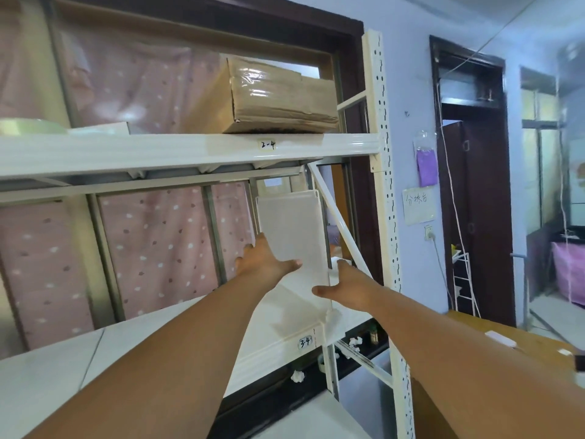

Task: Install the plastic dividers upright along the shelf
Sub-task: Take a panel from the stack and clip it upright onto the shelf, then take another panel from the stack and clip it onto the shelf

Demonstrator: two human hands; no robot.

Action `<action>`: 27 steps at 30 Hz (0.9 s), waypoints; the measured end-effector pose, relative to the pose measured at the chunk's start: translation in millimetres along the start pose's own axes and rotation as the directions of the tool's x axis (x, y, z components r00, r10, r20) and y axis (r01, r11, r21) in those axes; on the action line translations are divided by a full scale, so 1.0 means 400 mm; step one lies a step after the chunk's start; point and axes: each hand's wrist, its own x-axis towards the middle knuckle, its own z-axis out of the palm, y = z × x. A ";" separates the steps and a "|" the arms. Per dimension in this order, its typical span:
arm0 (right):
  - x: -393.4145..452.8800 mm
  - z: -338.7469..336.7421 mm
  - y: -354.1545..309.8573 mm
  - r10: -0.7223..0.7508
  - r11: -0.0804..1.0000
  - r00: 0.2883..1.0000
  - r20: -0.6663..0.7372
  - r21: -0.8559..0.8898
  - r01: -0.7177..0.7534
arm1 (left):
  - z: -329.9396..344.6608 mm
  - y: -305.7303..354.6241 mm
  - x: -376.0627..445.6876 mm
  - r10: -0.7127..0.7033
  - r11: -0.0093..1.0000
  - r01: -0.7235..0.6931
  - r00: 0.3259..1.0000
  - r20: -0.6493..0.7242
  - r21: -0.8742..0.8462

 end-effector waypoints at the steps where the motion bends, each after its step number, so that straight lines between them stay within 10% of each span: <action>1: -0.008 -0.003 -0.008 -0.002 1.000 1.000 -0.011 -0.011 0.002 | -0.012 -0.021 -0.003 0.002 0.999 -0.002 1.000 0.012 0.032; 15: -0.143 0.089 -0.252 0.133 0.878 0.990 -0.038 -0.460 -0.136 | -0.243 -0.304 -0.079 0.027 0.983 -0.041 0.996 0.080 0.177; 27: -0.138 0.411 -0.594 -0.004 0.857 0.991 0.131 -0.511 0.072 | -0.572 -0.708 -0.166 -0.174 0.961 0.174 0.985 -0.017 0.213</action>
